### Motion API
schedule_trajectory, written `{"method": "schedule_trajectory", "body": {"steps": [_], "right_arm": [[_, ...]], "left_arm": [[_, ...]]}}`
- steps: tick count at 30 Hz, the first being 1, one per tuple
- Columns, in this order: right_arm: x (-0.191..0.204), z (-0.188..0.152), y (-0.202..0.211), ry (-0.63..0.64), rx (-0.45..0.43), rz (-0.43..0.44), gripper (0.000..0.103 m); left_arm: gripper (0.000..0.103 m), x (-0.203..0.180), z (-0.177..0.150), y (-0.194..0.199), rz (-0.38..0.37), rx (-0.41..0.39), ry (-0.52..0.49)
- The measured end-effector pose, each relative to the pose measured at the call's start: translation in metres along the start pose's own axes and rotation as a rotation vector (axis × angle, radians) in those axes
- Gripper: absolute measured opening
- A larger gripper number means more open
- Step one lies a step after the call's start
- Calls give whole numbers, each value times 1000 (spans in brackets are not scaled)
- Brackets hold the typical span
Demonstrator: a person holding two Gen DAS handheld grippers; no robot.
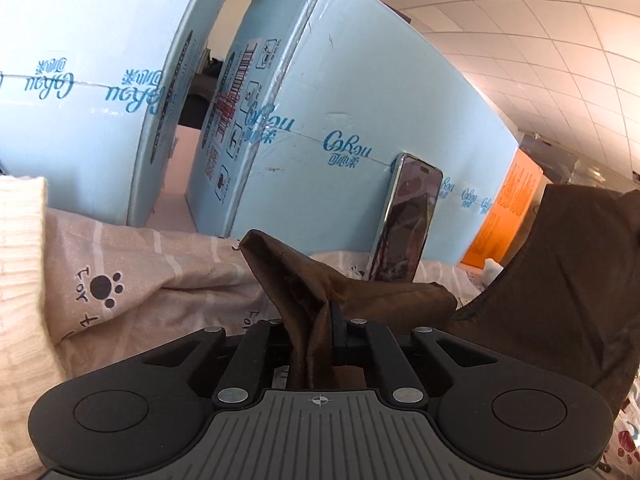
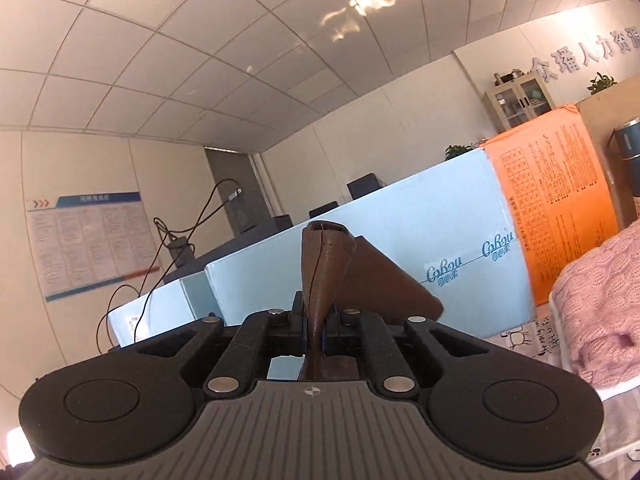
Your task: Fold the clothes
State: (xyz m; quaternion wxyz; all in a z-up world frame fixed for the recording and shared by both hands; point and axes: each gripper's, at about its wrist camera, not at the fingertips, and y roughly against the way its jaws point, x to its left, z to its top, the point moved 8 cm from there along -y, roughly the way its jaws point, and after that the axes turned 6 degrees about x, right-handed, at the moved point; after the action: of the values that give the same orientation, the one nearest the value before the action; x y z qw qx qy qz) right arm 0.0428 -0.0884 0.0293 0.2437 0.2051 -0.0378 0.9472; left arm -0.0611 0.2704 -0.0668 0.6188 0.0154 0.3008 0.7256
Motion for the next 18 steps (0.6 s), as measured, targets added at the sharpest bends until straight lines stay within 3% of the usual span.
{"method": "schedule_trajectory", "body": {"steps": [6, 10, 13, 17, 18], "right_arm": [[-54, -14, -22, -96, 48, -77, 5], [-96, -44, -12, -182, 135, -210, 5], [-111, -65, -4, -160, 217, -292, 5], [-114, -86, 2, -96, 315, -335, 5], [-115, -91, 4, -82, 339, -342, 6]], "left_arm": [[6, 19, 0, 17, 64, -14, 41], [7, 25, -1, 6, 65, 19, 48], [7, 22, 3, -5, 60, 42, 19], [9, 22, 5, -19, 73, 89, -24], [13, 24, 4, -22, 77, 99, -21]]}}
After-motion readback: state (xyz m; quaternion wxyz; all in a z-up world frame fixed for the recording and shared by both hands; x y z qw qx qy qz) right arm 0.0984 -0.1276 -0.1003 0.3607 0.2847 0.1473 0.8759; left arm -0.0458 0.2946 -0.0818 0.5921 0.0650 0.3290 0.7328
